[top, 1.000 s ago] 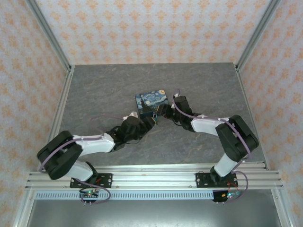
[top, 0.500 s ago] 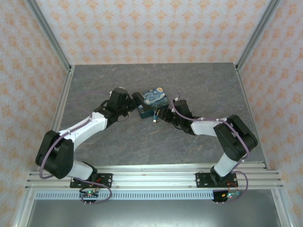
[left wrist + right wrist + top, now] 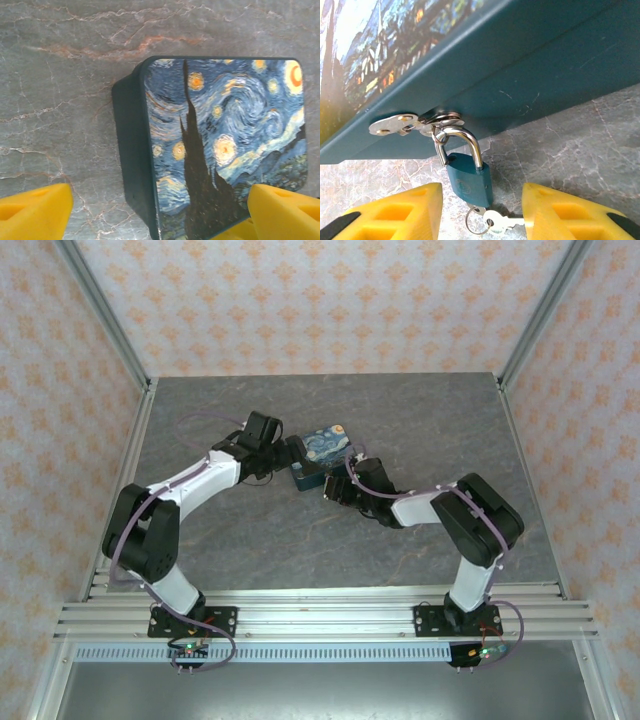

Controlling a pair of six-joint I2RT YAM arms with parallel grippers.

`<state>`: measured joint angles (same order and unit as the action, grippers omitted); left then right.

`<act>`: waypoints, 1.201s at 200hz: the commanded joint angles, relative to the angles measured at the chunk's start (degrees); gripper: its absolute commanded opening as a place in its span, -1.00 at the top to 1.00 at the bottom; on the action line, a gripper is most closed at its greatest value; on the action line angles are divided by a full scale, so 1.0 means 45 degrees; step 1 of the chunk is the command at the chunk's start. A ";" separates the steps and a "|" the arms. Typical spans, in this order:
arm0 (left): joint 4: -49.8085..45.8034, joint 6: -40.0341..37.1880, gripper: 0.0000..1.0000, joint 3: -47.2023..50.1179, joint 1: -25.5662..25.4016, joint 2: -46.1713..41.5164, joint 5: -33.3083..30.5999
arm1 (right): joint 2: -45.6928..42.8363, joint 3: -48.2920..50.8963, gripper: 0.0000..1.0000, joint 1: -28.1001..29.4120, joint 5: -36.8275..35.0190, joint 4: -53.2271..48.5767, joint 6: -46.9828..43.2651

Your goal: Unlock the padlock with the key

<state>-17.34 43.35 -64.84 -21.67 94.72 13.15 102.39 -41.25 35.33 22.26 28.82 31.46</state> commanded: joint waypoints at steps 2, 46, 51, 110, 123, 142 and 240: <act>-0.0318 -0.0319 -0.81 -0.0520 0.0148 0.0203 0.0145 | 0.0368 -0.0363 0.10 0.0137 -0.0131 0.0524 -0.0504; -0.0121 -0.0182 -0.81 -0.0639 0.0239 0.0485 0.0307 | 0.0707 -0.0559 0.12 0.0276 0.0091 0.0715 -0.0623; -0.0099 -0.0162 -0.81 -0.0640 0.0226 0.0510 0.0330 | 0.0733 -0.0577 0.12 0.0283 0.0108 0.0739 -0.0622; 0.0223 0.0050 -0.81 -0.0572 0.0245 0.0720 0.0542 | 0.0764 -0.0252 0.55 0.0332 -0.0103 0.0974 -0.0532; 0.0276 0.0053 -0.81 -0.0583 0.0246 0.0735 0.0574 | 0.0735 -0.0171 0.70 0.0332 -0.0243 0.1031 -0.0490; 0.0260 0.0015 -0.81 -0.0561 0.0265 0.0700 0.0564 | 0.0653 -0.0081 0.88 0.0332 -0.0371 0.1028 -0.0458; -0.1195 -0.1320 -0.81 -0.0381 -0.0104 0.0521 -0.1027 | -0.0186 0.0613 1.00 -0.0073 -0.0539 0.1053 0.0510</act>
<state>-18.74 40.75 -65.93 -21.30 97.36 13.30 102.74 -39.42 35.20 20.75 32.42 31.31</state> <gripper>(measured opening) 0.905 0.042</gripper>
